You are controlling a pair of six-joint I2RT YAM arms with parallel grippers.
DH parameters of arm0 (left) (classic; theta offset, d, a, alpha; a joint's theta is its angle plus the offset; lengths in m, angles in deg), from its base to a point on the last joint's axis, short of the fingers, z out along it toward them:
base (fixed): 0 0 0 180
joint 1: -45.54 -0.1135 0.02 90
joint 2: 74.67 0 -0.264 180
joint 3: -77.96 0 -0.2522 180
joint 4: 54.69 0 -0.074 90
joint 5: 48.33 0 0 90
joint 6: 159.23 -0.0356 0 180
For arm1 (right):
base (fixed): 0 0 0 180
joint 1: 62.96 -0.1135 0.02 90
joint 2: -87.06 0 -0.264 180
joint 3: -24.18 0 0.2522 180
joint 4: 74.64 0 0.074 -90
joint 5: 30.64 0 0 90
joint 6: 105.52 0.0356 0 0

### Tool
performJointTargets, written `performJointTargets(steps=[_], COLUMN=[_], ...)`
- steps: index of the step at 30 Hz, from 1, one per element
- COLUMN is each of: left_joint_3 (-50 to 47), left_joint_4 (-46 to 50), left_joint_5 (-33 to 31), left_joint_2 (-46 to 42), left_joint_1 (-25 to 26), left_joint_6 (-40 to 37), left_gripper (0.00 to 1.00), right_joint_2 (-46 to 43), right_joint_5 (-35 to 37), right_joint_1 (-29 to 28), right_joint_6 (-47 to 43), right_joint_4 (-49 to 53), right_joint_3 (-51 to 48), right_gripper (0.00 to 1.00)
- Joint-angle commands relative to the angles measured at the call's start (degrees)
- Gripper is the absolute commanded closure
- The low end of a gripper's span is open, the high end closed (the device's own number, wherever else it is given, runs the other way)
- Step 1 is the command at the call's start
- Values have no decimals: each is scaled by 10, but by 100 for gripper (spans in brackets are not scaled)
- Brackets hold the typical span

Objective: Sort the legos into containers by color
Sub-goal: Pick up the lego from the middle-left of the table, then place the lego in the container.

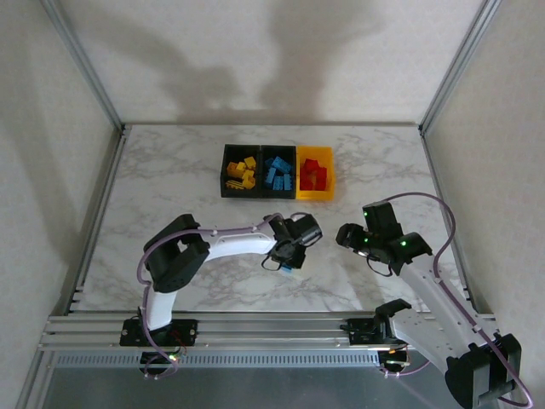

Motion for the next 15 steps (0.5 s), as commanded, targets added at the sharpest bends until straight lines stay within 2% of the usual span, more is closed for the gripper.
performJointTargets(steps=[1, 8, 15], left_joint_3=[32, 118, 303], left_joint_4=[36, 35, 44], left_joint_5=[-35, -69, -106], left_joint_2=[-44, -49, 53], left_joint_1=[-36, -119, -188], left_joint_6=[-21, -45, -76], left_gripper=[71, 70, 67], right_joint_2=[3, 24, 53], right_joint_5=[-2, -30, -73], right_joint_1=[4, 4, -10], right_joint_6=[6, 8, 12], right_joint_4=[-17, -66, -133], right_joint_3=[4, 2, -7], right_gripper=[39, 39, 39])
